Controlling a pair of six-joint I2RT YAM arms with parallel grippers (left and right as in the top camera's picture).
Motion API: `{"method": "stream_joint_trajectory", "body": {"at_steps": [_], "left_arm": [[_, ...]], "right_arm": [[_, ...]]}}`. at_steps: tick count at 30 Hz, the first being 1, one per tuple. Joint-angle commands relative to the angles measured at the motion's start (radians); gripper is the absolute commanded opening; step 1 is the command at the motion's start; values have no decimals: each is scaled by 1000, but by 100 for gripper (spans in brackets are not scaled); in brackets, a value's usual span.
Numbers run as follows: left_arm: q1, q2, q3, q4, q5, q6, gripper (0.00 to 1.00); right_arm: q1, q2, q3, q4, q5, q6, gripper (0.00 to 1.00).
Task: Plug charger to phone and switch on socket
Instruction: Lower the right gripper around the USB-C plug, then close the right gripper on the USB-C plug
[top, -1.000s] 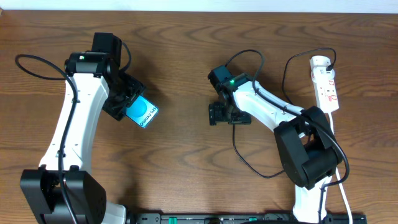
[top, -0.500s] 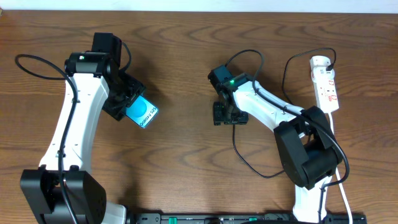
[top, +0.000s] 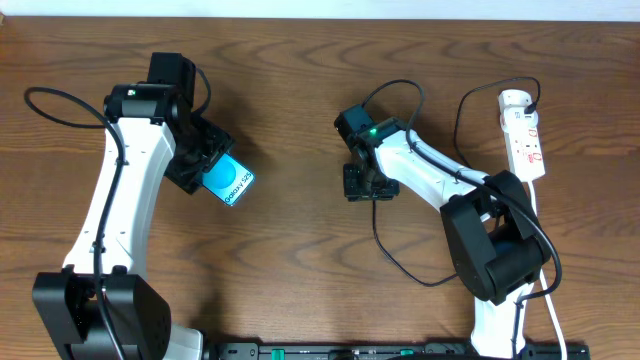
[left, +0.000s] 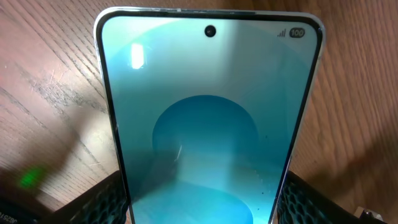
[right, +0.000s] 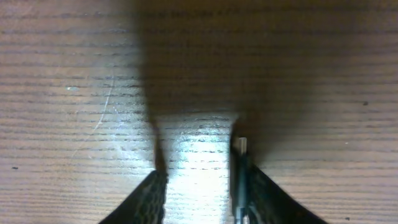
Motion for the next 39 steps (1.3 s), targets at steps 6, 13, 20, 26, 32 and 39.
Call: {"method": "stream_joint_trajectory", "body": {"at_steps": [6,13,20,26,32,39], "left_arm": [[-3,-8,5,-8,-14,18,7],[-3,-8,5,-10,-14,21,7],[-3,-8,5,-13,-14,21,7],[-3,-8,5,-14,-14,22,7],[-3,-8,5,-18,-14,25,7],[-3,-8,5,-22,-14,29,7]], "right_arm": [[-3,10,-9,2,2,-2,24],[-3,9,-9,3,2,-2,20],[-3,10,-9,3,2,-3,14],[-3,9,-9,2,1,-3,15],[-3,10,-15,2,2,-4,26],[-2,10,-36,2,1,-3,27]]}}
